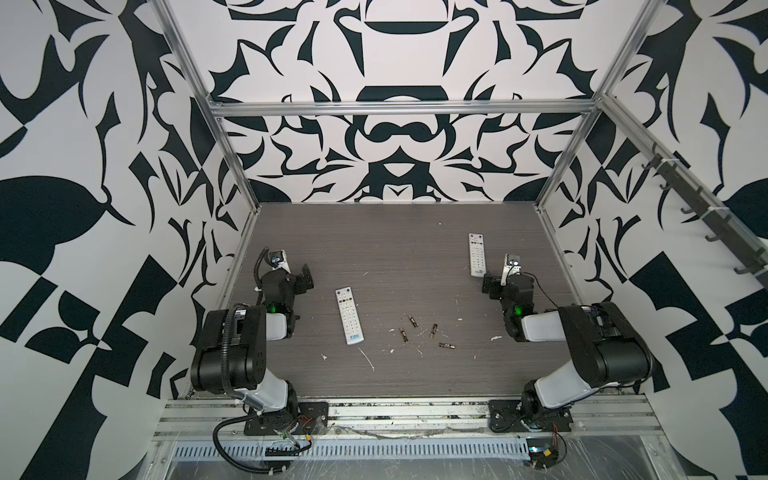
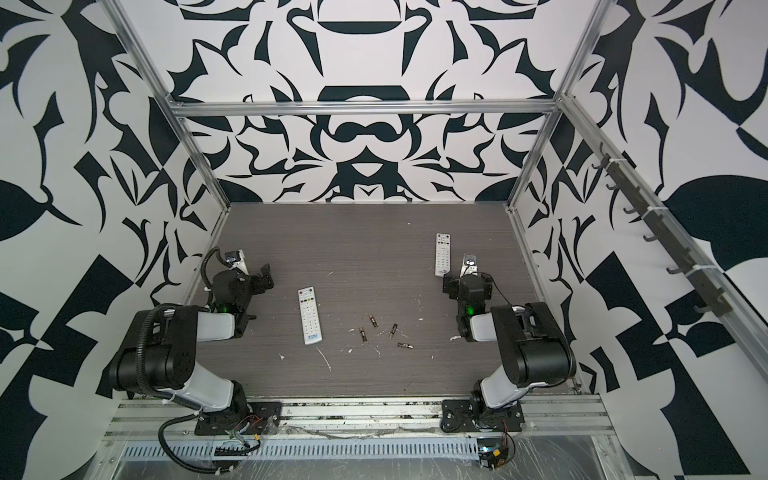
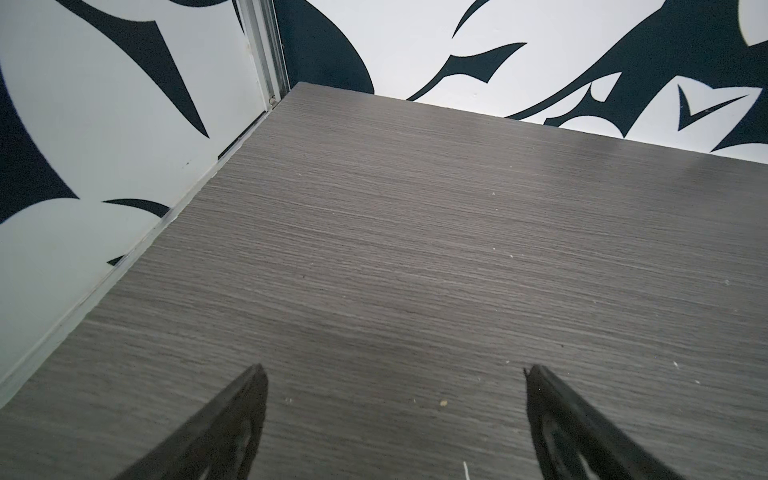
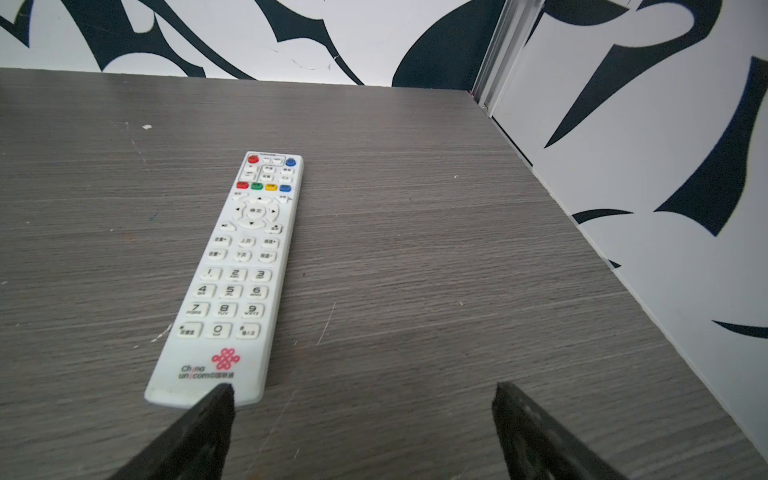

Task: Load the batteries into the remote control

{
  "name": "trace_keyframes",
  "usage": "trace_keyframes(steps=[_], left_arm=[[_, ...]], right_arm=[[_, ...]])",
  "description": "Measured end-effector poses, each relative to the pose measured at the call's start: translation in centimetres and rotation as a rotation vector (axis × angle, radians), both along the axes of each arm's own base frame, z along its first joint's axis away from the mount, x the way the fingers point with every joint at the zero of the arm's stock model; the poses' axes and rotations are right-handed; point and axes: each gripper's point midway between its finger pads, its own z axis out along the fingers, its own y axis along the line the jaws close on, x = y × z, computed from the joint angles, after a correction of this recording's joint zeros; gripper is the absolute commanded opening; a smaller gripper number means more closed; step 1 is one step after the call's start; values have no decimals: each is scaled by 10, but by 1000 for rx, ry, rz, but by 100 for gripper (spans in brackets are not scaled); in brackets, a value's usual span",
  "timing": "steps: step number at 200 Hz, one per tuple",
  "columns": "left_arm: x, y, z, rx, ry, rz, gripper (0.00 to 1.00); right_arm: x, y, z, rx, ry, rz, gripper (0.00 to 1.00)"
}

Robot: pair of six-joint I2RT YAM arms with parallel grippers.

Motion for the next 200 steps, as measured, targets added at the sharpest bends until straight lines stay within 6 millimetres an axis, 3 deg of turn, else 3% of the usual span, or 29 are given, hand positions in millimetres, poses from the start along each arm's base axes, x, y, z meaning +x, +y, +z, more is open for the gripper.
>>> trace_keyframes(steps=[114,139,150,169,185,200], left_arm=[[0,0,0,0,1,0,99],[-3,1,1,-10,85,11,99],[2,5,16,-20,114,35,99],[12,9,61,-60,108,77,99],[11,13,96,-139,116,135,99],[9,11,115,-216,158,166,99]], right_arm=[[0,-1,0,-1,-1,-3,100],[-6,-3,6,-7,43,-16,100],[-6,-4,20,4,40,-29,100],[-1,-5,57,29,14,-53,100],[-1,-8,88,67,2,-94,100],[-5,-11,112,108,16,-138,100]])
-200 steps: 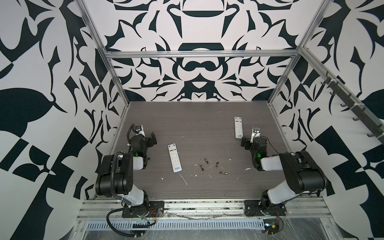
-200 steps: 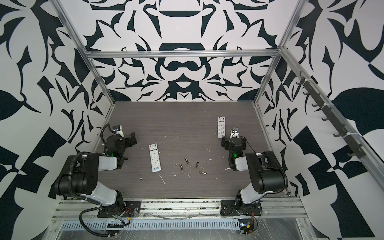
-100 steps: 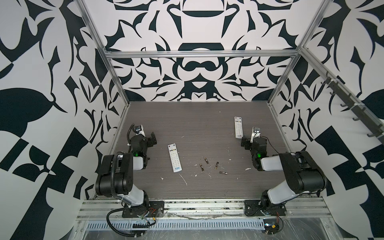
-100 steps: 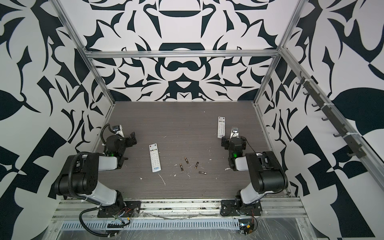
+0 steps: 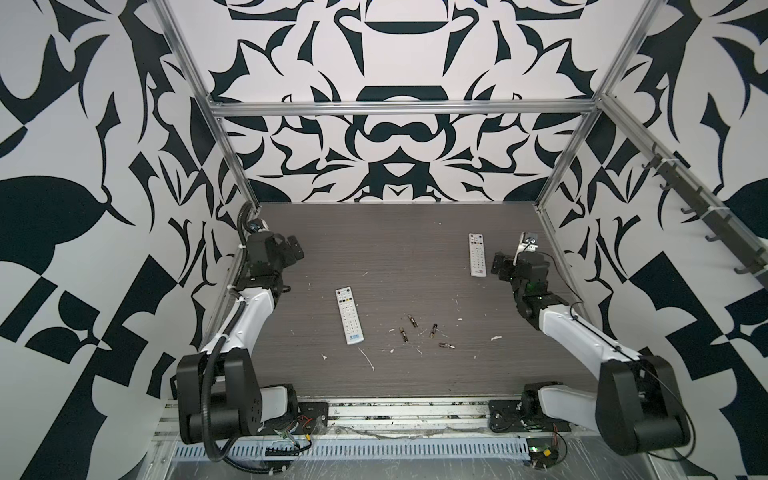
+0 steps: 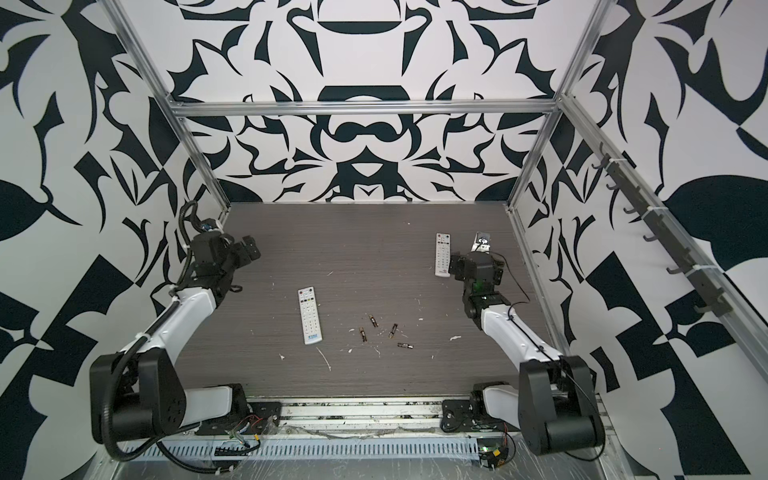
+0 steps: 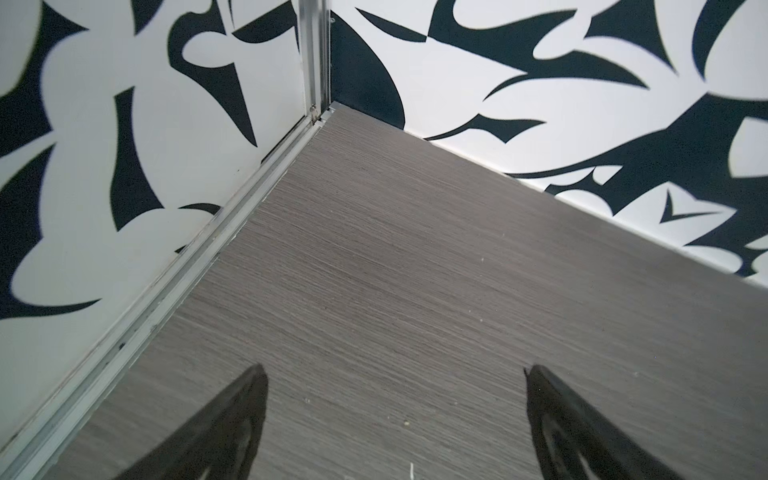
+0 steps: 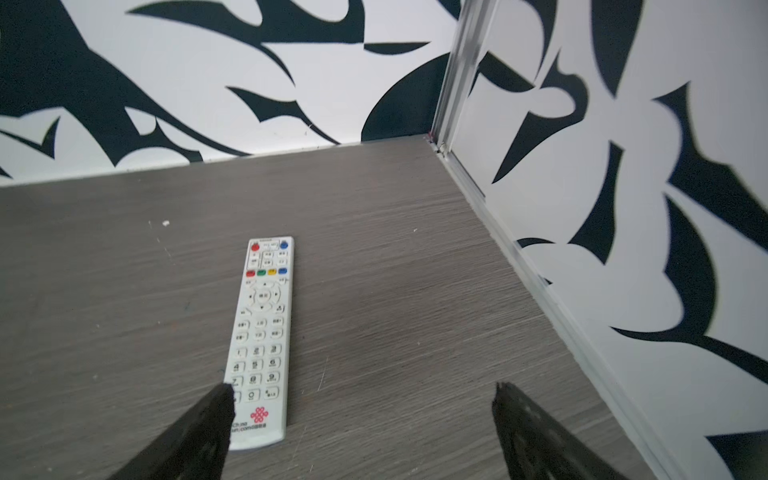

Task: Load the batteries into the remote control
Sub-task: 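Reach the left gripper to the nearer white remote while the right arm moves toward it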

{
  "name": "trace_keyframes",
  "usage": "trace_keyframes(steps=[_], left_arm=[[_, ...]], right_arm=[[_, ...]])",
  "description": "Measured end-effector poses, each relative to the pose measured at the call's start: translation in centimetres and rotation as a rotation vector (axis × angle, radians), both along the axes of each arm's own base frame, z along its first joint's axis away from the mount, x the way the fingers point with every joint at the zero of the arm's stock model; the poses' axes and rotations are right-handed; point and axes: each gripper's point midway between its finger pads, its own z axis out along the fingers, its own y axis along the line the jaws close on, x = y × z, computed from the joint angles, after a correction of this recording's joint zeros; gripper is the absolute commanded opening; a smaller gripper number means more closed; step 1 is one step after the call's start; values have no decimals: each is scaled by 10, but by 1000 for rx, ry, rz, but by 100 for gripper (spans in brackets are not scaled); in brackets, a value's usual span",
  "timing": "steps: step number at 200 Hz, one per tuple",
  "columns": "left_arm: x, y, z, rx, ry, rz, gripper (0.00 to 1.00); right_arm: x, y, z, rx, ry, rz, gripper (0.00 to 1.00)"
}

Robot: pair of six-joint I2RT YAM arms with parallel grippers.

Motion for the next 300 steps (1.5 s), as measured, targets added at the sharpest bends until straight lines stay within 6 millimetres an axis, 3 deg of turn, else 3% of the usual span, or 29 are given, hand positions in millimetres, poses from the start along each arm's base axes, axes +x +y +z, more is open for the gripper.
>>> trace_keyframes(steps=[23,48,72,98,126,150,177,246,300], left_arm=[[-9,-23,-1,-118,105,-29,99],[-34,-69,-31,-210,292,-104,99],[-63,-111,-54,-270,458,-167,99],[-89,-148,-63,-274,601,-213,99],[-112,-177,-78,-247,736,-245,99],[-128,-181,-96,-215,842,-220,99],[-133,-178,-107,-203,888,-183,100],[-123,-183,-162,-153,1035,-140,98],[-109,-189,-172,-131,1050,-173,88]], right_arm=[[-9,3,25,60,53,-39,100],[-25,30,32,82,146,5,100],[-39,74,26,75,247,118,100],[-53,120,11,64,343,249,100],[-64,154,-2,104,410,361,100],[-72,173,-5,169,446,449,100],[-83,190,-5,224,486,544,100],[-91,217,-3,234,561,721,97],[-88,225,-9,239,578,752,92]])
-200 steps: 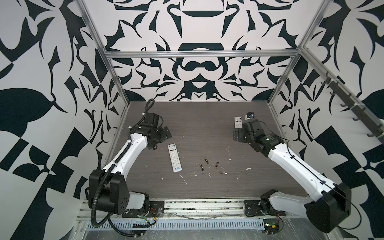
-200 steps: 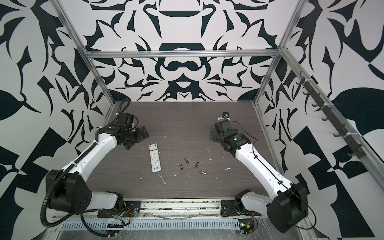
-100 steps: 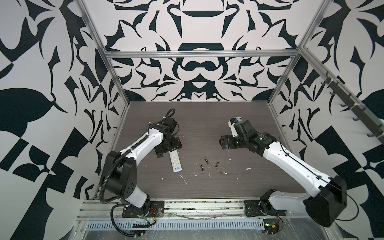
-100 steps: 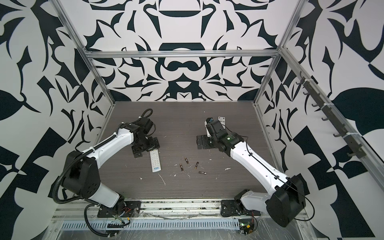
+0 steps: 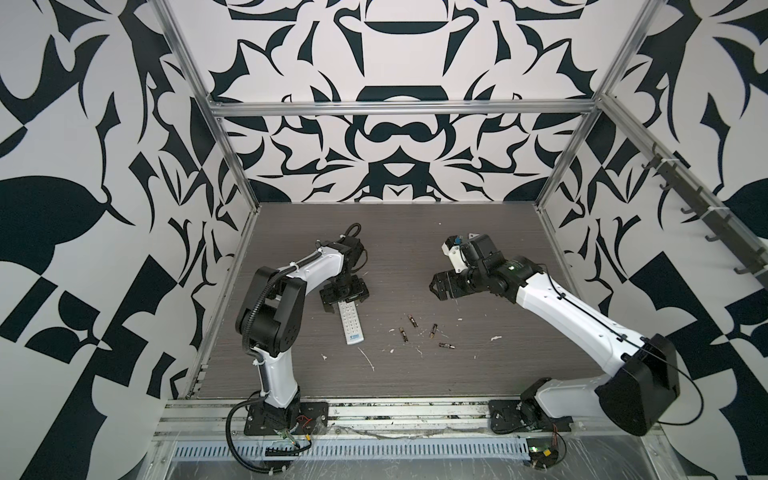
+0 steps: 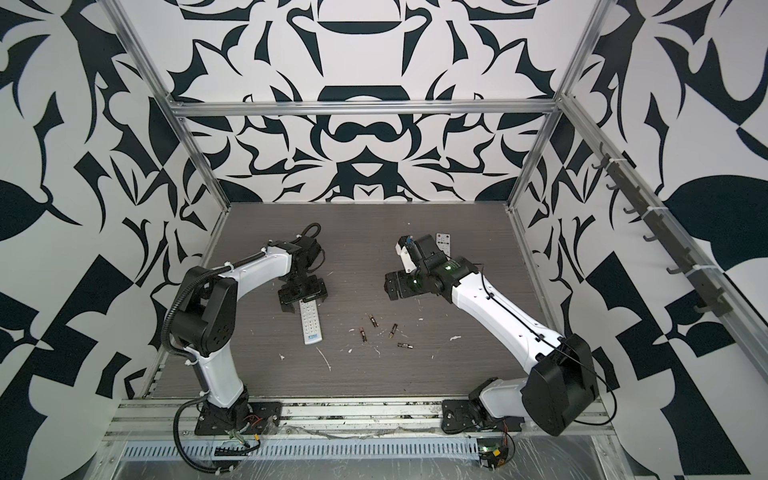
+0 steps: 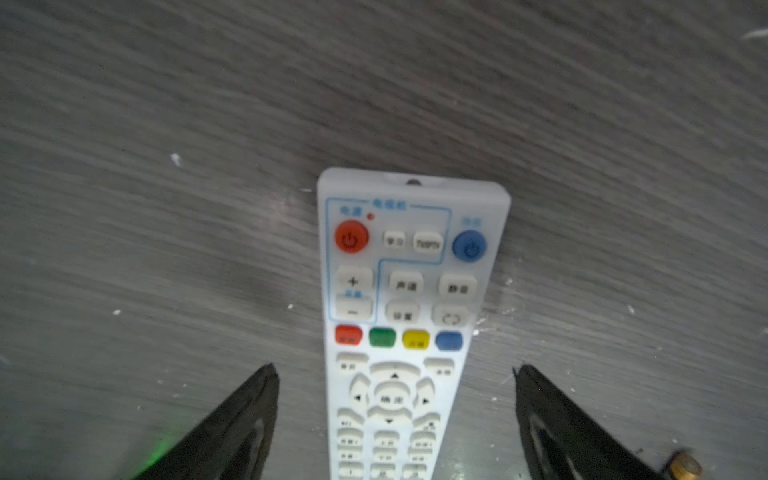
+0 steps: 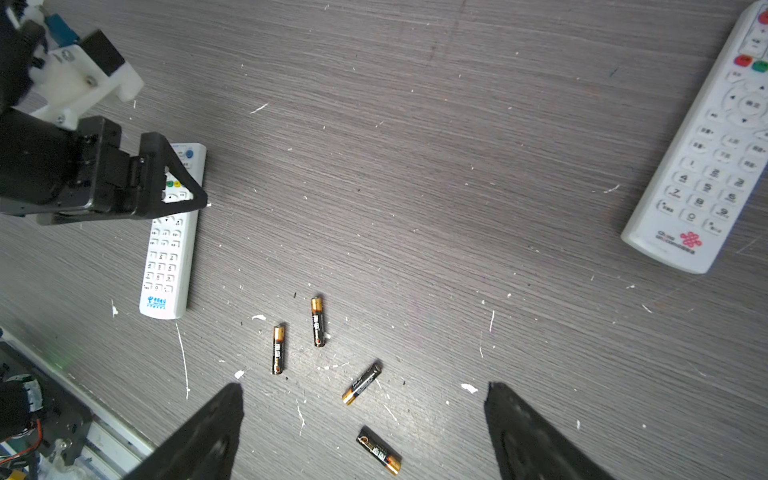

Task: Load the batteries into the remote control
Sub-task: 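Reach the left gripper to the nearer white remote while the right arm moves toward it, then grasp the white remote's top end with the left gripper and lift it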

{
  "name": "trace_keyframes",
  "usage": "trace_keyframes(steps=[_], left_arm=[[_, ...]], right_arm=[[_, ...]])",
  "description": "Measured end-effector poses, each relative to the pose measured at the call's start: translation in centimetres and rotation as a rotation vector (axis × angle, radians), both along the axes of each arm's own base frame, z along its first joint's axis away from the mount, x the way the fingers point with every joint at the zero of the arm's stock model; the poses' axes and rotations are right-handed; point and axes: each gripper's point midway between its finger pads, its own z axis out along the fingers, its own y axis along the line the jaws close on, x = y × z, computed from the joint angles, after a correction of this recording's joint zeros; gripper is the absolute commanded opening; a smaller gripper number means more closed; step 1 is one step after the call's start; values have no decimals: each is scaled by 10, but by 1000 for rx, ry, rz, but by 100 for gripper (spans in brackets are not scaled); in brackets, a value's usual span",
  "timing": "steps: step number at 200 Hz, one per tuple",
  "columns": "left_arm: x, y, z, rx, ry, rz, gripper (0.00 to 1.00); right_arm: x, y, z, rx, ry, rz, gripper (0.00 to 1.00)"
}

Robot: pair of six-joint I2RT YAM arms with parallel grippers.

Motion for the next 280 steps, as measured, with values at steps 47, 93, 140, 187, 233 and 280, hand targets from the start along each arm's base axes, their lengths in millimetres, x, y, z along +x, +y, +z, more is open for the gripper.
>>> trace_keyframes(steps=[47,93,140,187,233,280], left_arm=[[14,-1,-6,4,5,-26,78],[15,-2,-17,-1,22,-22,59],[15,-2,-16,-1,21,-20,31],[26,-9,3,-46,-59,-46,24],[62,-50,145,-346,-479,-154,25],[62,-98,294,-730,-800,-304,25]], right_arm=[[4,4,-2,3,3,3,91],[14,15,1,24,9,21,90],[9,21,11,74,7,42,90],[-5,32,57,301,-3,76,96],[-28,44,105,528,-37,177,100],[-30,57,135,715,-20,262,100]])
